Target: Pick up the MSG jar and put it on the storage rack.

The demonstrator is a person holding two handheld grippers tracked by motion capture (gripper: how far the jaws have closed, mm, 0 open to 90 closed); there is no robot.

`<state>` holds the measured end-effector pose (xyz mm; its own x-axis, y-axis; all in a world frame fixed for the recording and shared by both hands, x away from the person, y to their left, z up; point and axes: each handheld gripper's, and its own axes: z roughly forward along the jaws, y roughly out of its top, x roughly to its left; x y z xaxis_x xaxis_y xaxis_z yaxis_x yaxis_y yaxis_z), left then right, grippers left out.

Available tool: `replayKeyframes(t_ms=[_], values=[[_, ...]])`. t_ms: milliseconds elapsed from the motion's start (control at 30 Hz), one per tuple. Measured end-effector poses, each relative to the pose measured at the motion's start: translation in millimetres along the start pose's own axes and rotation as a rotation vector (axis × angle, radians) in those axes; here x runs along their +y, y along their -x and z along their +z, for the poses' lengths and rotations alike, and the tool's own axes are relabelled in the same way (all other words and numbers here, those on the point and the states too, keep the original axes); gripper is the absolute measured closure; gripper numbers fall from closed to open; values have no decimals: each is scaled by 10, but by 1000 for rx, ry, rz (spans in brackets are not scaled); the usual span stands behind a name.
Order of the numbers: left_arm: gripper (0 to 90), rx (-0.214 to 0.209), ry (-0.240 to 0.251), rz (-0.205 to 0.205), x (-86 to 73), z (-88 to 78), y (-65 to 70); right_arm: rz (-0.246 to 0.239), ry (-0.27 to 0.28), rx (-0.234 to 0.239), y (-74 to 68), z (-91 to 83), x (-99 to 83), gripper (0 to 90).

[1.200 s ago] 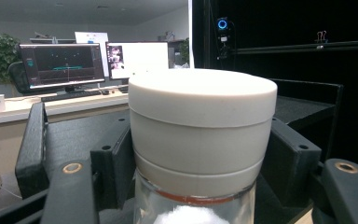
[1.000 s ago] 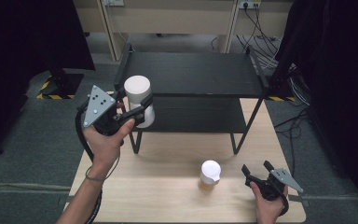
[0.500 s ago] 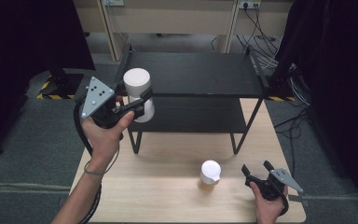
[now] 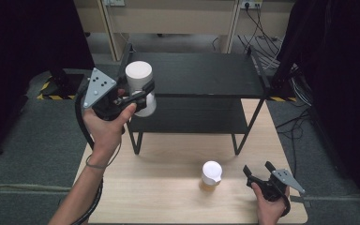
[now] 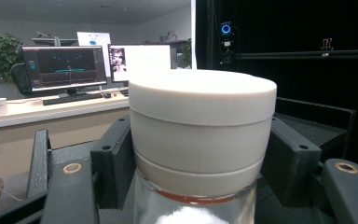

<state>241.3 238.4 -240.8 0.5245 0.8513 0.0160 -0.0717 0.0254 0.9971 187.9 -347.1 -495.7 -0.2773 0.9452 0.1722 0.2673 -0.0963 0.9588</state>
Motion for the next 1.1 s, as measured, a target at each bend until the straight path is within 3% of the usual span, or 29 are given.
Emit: replayKeyframes(t_ms=[1100], values=[[340,-2,26,8,259,74,24,9,-1,-1,7,2,3,27]])
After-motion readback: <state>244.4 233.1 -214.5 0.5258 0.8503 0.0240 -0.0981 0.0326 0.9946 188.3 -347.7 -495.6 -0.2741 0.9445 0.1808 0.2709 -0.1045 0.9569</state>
